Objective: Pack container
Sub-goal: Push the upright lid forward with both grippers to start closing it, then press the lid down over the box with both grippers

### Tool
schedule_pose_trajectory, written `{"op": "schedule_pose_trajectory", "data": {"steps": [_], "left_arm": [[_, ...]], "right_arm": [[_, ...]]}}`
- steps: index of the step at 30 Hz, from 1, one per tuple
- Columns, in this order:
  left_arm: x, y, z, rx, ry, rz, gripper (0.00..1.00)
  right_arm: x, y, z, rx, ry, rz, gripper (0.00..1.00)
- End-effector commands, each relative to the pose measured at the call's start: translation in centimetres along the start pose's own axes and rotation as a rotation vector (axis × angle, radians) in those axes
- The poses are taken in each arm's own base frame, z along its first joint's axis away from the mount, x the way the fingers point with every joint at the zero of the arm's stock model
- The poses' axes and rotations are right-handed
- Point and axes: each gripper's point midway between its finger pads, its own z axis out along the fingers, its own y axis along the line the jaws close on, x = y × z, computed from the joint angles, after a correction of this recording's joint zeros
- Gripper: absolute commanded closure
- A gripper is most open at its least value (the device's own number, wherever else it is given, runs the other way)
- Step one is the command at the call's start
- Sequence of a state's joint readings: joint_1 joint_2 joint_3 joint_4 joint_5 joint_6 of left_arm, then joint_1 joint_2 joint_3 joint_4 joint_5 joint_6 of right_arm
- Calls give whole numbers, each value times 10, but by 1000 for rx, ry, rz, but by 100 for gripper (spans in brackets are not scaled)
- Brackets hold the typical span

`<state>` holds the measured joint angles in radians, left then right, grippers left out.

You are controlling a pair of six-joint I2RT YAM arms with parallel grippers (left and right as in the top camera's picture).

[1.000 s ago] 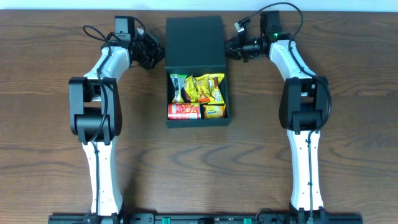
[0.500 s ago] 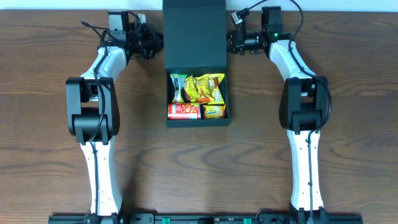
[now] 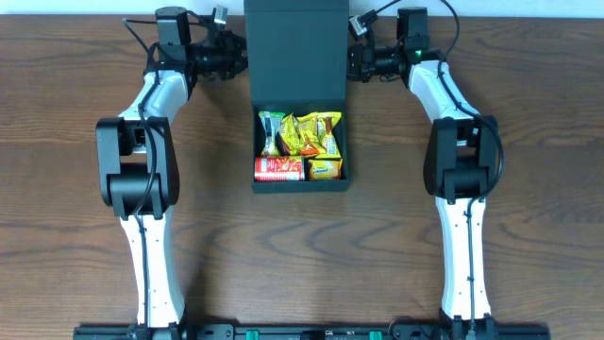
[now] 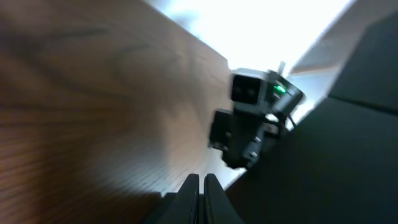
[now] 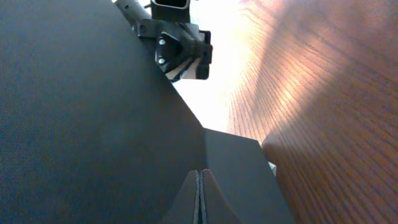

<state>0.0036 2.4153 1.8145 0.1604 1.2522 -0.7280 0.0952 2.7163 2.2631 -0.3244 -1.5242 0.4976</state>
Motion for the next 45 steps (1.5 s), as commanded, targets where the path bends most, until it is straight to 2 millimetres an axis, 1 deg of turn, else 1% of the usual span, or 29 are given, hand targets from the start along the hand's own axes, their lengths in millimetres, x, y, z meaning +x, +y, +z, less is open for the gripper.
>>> {"op": "schedule_pose_trajectory", "data": {"steps": [1, 4, 10, 15, 20, 21, 25, 27, 28, 31, 34, 38, 42, 45], "left_arm": [[13, -15, -1, 107, 89, 69, 94], [20, -30, -3, 178, 138, 131, 94], [31, -45, -8, 260, 207, 201, 94], [30, -46, -8, 258, 208, 190, 94], [34, -47, -3, 260, 220, 175, 94], [35, -48, -1, 261, 226, 164, 94], [44, -53, 11, 270, 253, 163, 94], [50, -57, 19, 274, 271, 156, 94], [51, -58, 21, 276, 275, 158, 94], [52, -59, 23, 277, 280, 153, 94], [52, -59, 23, 275, 282, 138, 94], [51, -63, 22, 277, 283, 140, 94], [45, -74, 22, 286, 268, 182, 94], [37, -84, 16, 293, 249, 210, 94]], "right_arm": [[4, 8, 6, -34, 27, 5, 98], [0, 11, 5, -34, 26, 28, 99], [-13, 25, 5, -36, 25, 16, 99], [-28, 43, 3, -38, 19, -36, 98], [-47, 66, -10, -26, -46, -127, 98], [-49, 73, -15, -28, -54, -154, 98], [-46, 96, -23, -34, -47, -196, 98], [-38, 108, -24, -33, -27, -186, 98], [-38, 113, -24, -40, -40, -186, 98], [-29, 122, -20, -39, -19, -148, 98], [-26, 129, -13, -44, -8, -192, 98], [-23, 130, -7, -49, 3, -204, 98], [-25, 129, -10, -47, -4, -253, 98], [-27, 128, -14, -46, -15, -245, 98]]}}
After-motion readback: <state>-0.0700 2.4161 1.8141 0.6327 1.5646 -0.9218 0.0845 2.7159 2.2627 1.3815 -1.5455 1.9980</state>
